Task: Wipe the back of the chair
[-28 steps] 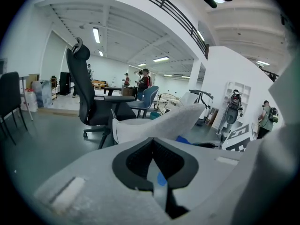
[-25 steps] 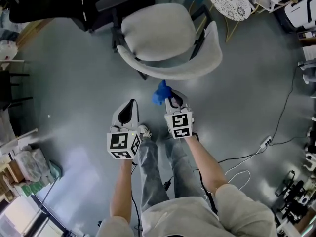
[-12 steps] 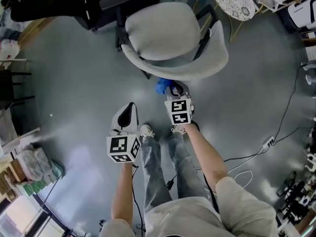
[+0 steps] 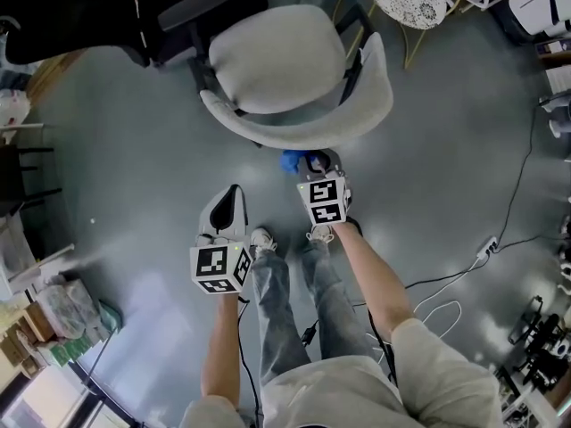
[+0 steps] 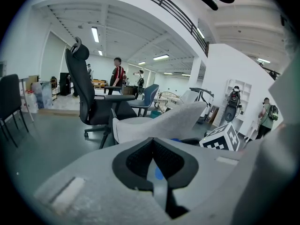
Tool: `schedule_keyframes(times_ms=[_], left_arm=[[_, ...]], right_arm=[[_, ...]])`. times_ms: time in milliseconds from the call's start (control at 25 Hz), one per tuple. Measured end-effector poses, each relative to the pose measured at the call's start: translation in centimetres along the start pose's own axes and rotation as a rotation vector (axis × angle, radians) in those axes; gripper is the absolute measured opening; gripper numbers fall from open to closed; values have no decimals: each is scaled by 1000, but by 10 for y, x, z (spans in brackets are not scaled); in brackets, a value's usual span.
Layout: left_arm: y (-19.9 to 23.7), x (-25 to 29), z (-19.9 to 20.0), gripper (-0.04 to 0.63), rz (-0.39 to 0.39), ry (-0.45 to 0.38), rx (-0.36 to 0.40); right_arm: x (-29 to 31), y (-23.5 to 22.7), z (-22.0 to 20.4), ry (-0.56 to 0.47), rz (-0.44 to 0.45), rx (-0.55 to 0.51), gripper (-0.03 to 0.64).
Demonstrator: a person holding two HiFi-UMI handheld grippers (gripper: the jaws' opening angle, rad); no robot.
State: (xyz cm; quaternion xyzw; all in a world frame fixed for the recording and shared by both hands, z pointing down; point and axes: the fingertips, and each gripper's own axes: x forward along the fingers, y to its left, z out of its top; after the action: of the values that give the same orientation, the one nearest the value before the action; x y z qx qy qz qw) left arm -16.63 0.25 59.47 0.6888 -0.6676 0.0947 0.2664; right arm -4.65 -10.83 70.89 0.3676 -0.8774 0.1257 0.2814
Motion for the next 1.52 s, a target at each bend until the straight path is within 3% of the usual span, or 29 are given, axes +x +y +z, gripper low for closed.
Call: schedule_keyframes(times_ms=[800,1240,1520], left_arm=[[-74,56,14,5,-64,28,49],[-78,62,15,6,-47,38,57],[-82,67,12,5,-54,44,49]], right_arm=[[-22,-141,-6,-7,-93,-6,40],[-4,-225,3,12,-172,8,38],[2,-241,4,33,-183,-30,38]])
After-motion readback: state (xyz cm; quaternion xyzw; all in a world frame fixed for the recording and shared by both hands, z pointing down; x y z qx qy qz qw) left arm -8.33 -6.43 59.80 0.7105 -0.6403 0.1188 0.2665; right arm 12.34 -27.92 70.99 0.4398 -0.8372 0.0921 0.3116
